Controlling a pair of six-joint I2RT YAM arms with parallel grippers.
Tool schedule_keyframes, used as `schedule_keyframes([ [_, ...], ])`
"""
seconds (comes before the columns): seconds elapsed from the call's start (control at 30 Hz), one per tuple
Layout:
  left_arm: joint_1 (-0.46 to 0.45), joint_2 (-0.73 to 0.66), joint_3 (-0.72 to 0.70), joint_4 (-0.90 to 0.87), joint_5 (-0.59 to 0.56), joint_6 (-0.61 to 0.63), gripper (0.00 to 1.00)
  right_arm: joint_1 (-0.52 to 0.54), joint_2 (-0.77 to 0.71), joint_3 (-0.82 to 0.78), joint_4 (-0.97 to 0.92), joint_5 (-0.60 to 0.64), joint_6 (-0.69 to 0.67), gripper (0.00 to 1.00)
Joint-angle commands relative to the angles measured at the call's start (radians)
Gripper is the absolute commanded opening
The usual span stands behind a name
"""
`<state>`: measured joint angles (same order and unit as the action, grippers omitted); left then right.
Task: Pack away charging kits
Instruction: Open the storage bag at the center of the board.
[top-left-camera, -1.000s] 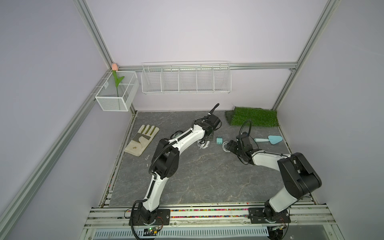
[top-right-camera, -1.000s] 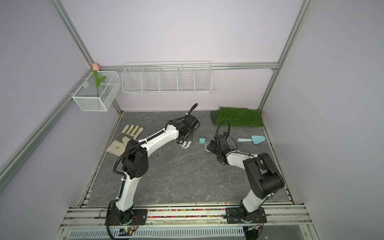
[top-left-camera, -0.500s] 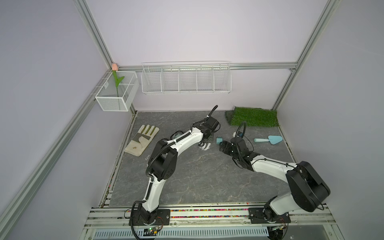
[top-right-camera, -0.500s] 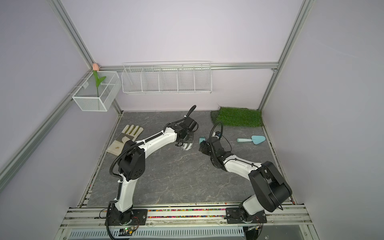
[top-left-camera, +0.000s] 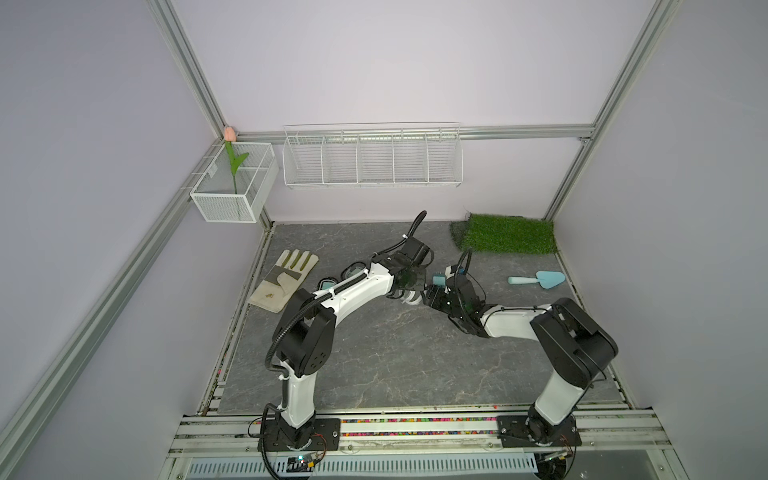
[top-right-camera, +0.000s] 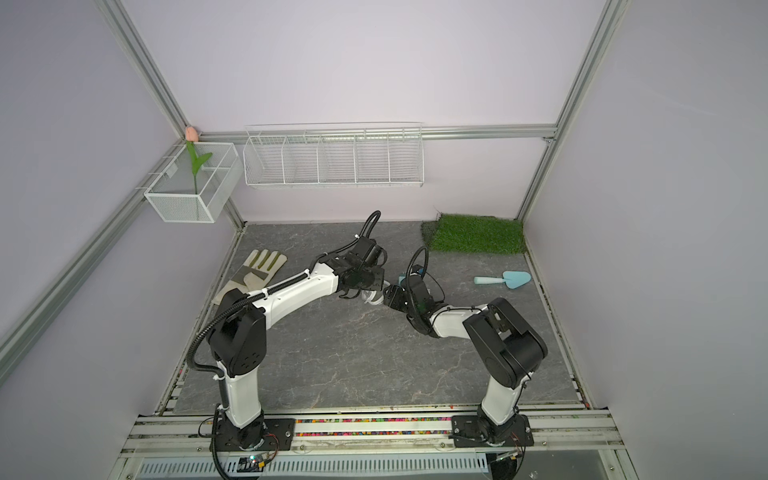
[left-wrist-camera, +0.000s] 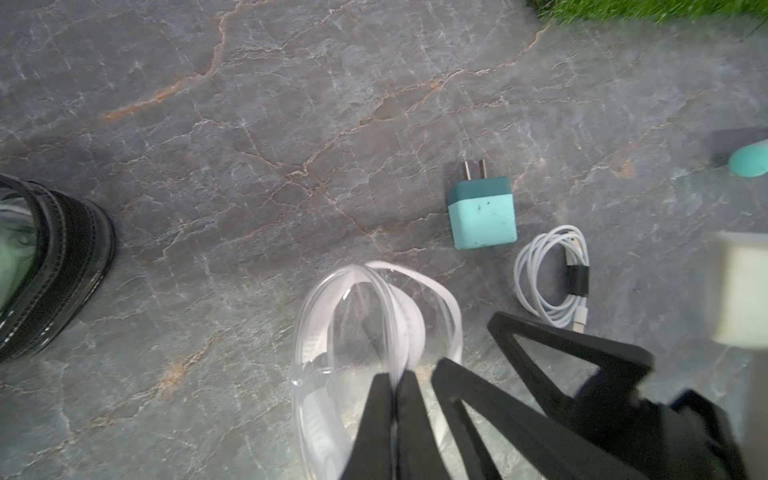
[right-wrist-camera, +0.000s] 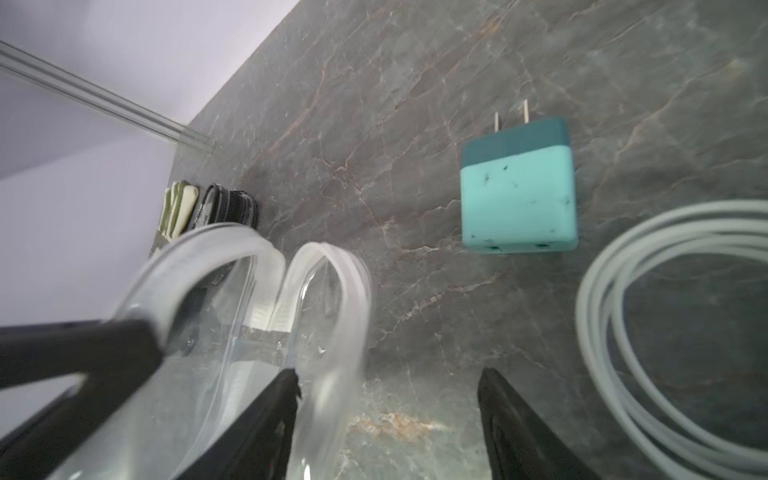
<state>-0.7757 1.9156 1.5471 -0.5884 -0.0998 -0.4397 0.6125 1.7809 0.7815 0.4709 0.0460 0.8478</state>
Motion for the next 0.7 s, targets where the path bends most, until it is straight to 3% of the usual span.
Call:
schedule_keyframes([
  [0.0,0.006,-0.052,-0.037,0.077,0.068,0.023,0.0,0.006,0.027,0.032,0.077,-0.038,0.026,0.61],
  [0.13,0.027,-0.085,-0.088,0.13,0.137,0.014,0.0,0.005,0.035,0.02,0.118,-0.049,0.025,0.37],
  [0.23,0.057,-0.106,-0.129,0.169,0.214,0.006,0.0,0.006,0.034,0.013,0.132,-0.048,0.022,0.1],
  [0.27,0.068,-0.111,-0.14,0.169,0.215,0.001,0.0,0.005,0.034,0.017,0.121,-0.047,0.017,0.06],
  [0.5,0.173,-0.215,-0.245,0.111,0.108,-0.017,0.0,0.004,0.067,0.044,0.021,-0.029,-0.066,0.06],
  [0.67,0.233,-0.268,-0.329,0.134,0.104,-0.028,0.0,0.004,0.108,0.053,0.001,-0.032,-0.112,0.07],
])
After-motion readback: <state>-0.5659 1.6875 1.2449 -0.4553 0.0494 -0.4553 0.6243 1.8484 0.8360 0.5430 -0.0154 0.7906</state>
